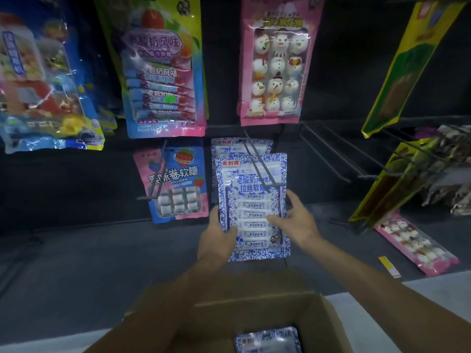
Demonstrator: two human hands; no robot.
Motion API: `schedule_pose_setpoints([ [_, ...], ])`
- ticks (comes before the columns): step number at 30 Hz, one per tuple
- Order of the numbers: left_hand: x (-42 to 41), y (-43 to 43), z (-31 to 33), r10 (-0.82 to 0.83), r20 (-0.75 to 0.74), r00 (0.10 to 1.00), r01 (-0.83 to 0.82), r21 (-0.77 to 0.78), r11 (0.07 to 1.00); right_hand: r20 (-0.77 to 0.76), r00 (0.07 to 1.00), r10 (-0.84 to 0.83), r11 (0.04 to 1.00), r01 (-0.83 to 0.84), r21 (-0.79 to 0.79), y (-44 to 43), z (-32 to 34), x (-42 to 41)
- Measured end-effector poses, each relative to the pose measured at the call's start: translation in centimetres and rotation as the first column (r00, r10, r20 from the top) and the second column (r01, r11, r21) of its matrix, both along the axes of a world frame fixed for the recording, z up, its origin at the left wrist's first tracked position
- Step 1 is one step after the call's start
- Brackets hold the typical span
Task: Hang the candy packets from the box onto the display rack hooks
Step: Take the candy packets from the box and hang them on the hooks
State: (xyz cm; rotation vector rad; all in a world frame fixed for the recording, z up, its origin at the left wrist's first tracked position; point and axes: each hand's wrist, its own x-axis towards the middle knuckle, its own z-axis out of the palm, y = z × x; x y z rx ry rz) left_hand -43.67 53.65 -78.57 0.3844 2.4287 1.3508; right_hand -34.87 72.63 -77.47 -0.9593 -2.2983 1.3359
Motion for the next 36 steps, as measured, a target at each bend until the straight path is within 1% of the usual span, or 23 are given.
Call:
schedule_pose_setpoints([
  [5,-3.1,1.6,-1.3,-0.038,-0.057,0.998,0.036,-0.035,0.999,0.016,0.999,-0.029,0.998,0.028,0.065,1.5,-1.5,-3.4],
  [7,-4.2,2.4,-1.7,-0.019,-0.068,0.998,0.019,-0.004,1.0,0.004,0.999,-0.039,0.997,0.039,0.069,2.0,-2.1,-4.6],
  [12,-6.6,4.3,-1.8,0.076,-0.109,0.991,-0.065,0.101,0.993,-0.068,0.996,-0.054,0.998,0.056,0.033,2.5,-3.6,-7.6],
  [17,-8.0,5.6,-0.8,0.153,-0.153,0.976,-0.124,0.186,0.975,-0.188,0.975,-0.121,0.992,0.122,-0.007,1.8,-2.1,-9.2],
  [19,-8.1,6.0,-0.2,0.182,-0.162,0.97,-0.147,0.206,0.967,-0.236,0.953,-0.191,0.981,0.193,-0.012,1.4,-1.6,-9.7],
  [21,-8.1,6.3,0.0,0.203,-0.189,0.961,-0.16,0.216,0.963,-0.286,0.923,-0.257,0.966,0.253,-0.051,0.8,-1.2,-10.4],
  [23,-7.9,6.6,0.0,0.219,-0.242,0.945,-0.176,0.187,0.966,-0.317,0.905,-0.282,0.959,0.269,-0.085,0.2,-1.3,-11.1],
  [26,-8.1,6.8,-0.1,0.207,-0.294,0.933,-0.178,0.123,0.976,-0.344,0.899,-0.27,0.962,0.239,-0.131,0.0,-1.4,-12.0],
  [31,-8.9,8.2,0.4,0.148,-0.249,0.957,-0.149,0.014,0.989,-0.371,0.877,-0.305,0.947,0.236,-0.219,1.1,-1.6,-13.6],
  [33,-9.6,8.9,0.7,0.133,-0.223,0.966,-0.135,0.003,0.991,-0.355,0.884,-0.304,0.943,0.228,-0.241,1.2,-2.0,-14.6],
  [36,-10.8,9.9,0.8,0.116,-0.197,0.974,-0.121,-0.016,0.992,-0.357,0.916,-0.18,0.984,0.16,-0.084,1.1,-2.3,-15.8],
])
